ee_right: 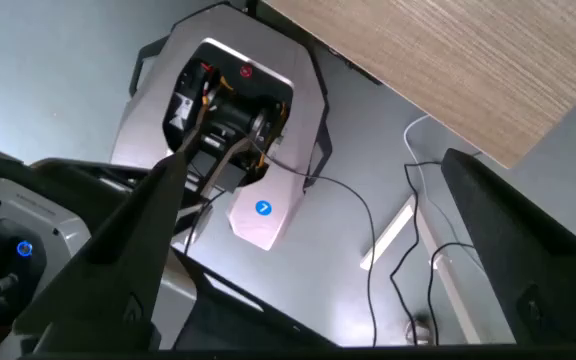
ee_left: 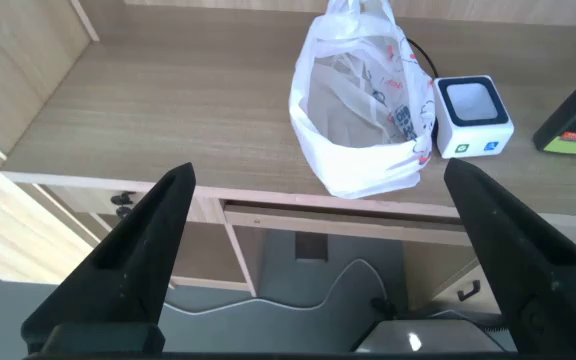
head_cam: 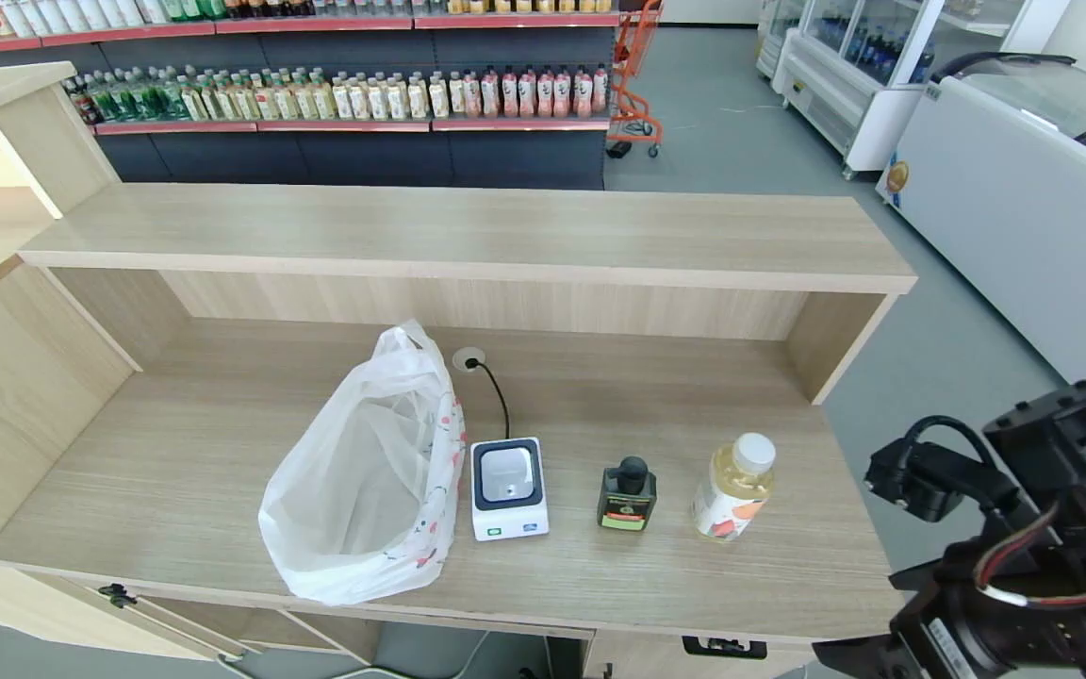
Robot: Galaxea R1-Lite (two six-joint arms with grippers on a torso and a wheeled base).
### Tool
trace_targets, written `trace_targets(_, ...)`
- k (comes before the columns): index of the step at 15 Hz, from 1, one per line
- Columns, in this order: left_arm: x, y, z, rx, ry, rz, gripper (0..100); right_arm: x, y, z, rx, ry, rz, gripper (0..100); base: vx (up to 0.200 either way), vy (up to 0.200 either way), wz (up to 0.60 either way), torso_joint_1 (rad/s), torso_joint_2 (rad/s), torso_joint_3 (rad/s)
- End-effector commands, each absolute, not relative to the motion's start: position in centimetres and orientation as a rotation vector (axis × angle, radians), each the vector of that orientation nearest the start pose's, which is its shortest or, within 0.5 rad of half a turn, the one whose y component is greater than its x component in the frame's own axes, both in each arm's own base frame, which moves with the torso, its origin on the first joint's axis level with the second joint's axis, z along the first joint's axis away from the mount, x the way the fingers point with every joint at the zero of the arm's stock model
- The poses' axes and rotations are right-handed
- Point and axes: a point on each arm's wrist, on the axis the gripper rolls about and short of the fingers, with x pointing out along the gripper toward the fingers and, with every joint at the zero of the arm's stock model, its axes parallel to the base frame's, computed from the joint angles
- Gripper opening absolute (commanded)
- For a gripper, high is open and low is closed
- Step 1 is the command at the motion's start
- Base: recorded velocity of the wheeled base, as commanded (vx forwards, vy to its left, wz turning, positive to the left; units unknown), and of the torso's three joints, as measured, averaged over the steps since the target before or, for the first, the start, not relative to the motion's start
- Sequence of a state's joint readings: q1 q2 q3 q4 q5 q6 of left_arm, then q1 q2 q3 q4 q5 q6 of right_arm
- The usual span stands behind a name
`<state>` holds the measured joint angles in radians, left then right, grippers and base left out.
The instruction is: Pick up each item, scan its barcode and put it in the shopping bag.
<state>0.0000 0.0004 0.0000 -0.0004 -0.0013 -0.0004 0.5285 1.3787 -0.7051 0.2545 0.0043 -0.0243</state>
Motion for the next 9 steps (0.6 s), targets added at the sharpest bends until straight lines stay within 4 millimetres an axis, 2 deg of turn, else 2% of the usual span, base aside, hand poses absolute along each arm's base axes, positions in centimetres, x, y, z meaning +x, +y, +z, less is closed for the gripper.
trace_targets(1, -2.3, 0.0, 7.6, 0.0, 0.0, -0.002, 100, 19.0, 11.1, 13.5, -0.281, 0.951, 0.501, 100, 0.0, 0.0, 0.0, 0.0, 0.0, 0.0)
trace_targets(6, -2.3, 0.0, 7.6, 0.0, 0.002, -0.002, 100, 21.8, 12.9, 11.4, -0.26, 0.853, 0.514, 100, 0.0, 0.0, 0.0, 0.0, 0.0, 0.0)
trace_targets(9, -2.3, 0.0, 7.6, 0.0, 0.002, -0.002, 100, 22.6, 13.7, 10.5, -0.274, 0.852, 0.531, 100, 0.0, 0.0, 0.0, 0.0, 0.0, 0.0)
